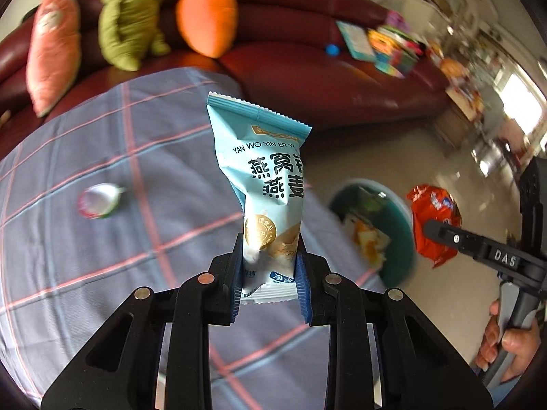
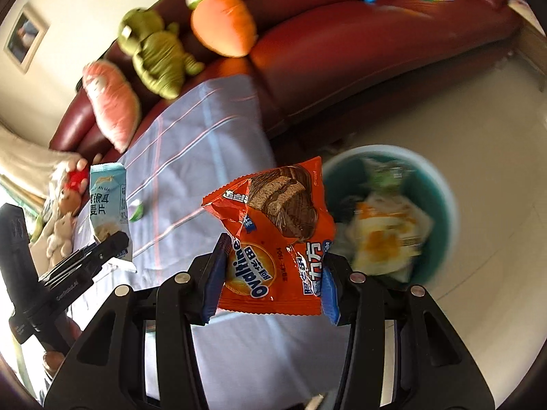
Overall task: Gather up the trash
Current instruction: 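Carry the snack bar and Ovaltine packet in both tools over the teal bin, then open the left tool over the teal bin to drop the snack bar, then open the right tool over the teal bin to drop the Ovaltine packet, then move both open tools back over the table, then grasp the red-rimmed clear plastic cup by its rim with the left tool, then grasp the small white cup with the right tool while the left holds the clear cup, then carry both cups in both tools over the teal bin, then open the left tool over the teal bin to drop the clear cup, then open the right tool over the teal bin to drop the white cup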
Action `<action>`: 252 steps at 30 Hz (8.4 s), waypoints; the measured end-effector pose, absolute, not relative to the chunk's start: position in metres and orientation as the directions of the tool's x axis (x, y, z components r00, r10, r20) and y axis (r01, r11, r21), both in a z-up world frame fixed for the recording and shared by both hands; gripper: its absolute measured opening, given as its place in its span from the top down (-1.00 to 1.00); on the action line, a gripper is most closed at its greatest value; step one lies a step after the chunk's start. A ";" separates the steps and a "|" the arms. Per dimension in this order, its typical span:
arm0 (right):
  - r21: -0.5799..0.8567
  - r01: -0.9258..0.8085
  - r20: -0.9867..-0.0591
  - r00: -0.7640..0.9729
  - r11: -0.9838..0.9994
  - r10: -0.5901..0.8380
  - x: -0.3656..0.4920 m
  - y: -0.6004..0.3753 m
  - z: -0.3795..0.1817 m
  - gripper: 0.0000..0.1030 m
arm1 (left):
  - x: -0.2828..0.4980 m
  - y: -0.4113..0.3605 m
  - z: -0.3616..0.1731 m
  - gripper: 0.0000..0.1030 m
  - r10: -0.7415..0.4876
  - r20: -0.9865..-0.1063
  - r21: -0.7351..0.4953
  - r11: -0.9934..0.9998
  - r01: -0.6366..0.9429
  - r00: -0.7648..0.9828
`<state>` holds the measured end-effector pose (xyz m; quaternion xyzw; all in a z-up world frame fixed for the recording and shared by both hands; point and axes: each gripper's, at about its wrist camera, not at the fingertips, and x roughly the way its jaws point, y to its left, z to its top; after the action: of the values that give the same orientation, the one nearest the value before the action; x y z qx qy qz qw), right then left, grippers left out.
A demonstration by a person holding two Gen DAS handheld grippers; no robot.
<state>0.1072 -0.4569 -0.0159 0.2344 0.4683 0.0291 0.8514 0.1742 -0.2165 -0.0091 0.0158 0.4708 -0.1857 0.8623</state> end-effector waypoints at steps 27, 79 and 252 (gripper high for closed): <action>0.442 0.366 -0.826 0.522 0.819 0.213 0.109 -0.572 -0.067 0.11 | 0.206 -0.392 -0.103 -0.41 -0.337 -0.911 -0.172 0.832 0.527 0.236; 0.348 0.290 -0.875 0.441 0.891 0.198 0.094 -0.448 -0.041 -0.61 | 0.154 -0.222 -0.047 -0.88 -0.360 -0.839 -0.202 0.903 0.380 0.408; 0.390 0.353 -0.855 0.481 0.851 0.192 0.126 -0.562 -0.063 0.83 | 0.198 -0.360 -0.087 -0.78 -0.330 -0.896 -0.138 0.843 0.521 0.297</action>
<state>0.1264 -0.5615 -0.0627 0.2689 0.5069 -0.0493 0.8175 0.1979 -0.3604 -0.0869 0.0900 0.5300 -0.2657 0.8003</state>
